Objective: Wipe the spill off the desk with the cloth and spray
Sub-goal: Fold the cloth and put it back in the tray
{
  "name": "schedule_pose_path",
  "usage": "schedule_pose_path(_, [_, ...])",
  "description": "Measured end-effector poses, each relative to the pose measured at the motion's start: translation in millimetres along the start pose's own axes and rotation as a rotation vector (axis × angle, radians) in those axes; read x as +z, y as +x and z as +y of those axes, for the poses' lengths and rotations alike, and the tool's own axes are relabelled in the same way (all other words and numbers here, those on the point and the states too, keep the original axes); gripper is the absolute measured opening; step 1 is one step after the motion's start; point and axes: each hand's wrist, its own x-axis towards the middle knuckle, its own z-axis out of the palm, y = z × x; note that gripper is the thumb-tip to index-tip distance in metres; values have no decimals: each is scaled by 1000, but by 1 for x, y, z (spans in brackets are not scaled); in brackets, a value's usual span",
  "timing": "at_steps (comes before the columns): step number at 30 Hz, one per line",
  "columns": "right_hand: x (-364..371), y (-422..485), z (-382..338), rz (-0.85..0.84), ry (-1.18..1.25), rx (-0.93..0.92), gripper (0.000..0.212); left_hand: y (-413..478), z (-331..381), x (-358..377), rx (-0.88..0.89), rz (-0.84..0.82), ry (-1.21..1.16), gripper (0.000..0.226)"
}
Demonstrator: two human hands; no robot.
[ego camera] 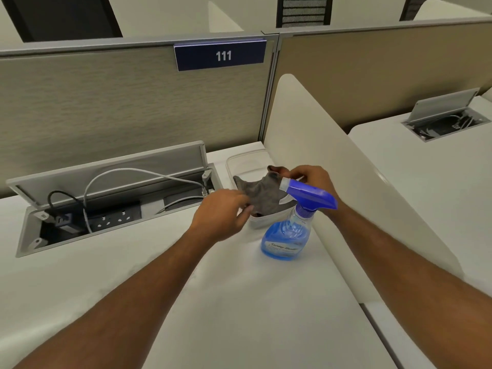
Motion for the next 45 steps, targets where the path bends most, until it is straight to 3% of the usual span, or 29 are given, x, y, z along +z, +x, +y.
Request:
schedule_pose_path(5, [14,-57,0,251,413,219,9,-56,-5,3,-159,-74,-38,25])
schedule_pose_path(9, [32,-85,4,406,425,352,18,-94,-8,12,-221,-200,-35,26])
schedule_pose_path(13, [49,-115,0,549,455,383,25,-129,-10,18,-279,-221,-48,23])
schedule_pose_path(21, [67,-131,-43,507,496,210,54,-176,-15,14,-340,-187,-50,24])
schedule_pose_path(26, [68,-110,-55,473,530,288,50,-189,-16,4,-349,-162,-54,25])
schedule_pose_path(31, [64,-105,-60,485,492,296,28,-194,-23,-2,-363,-134,-57,25])
schedule_pose_path(45, [4,-66,-109,574,488,146,30,-171,-49,6,-358,-127,-31,29])
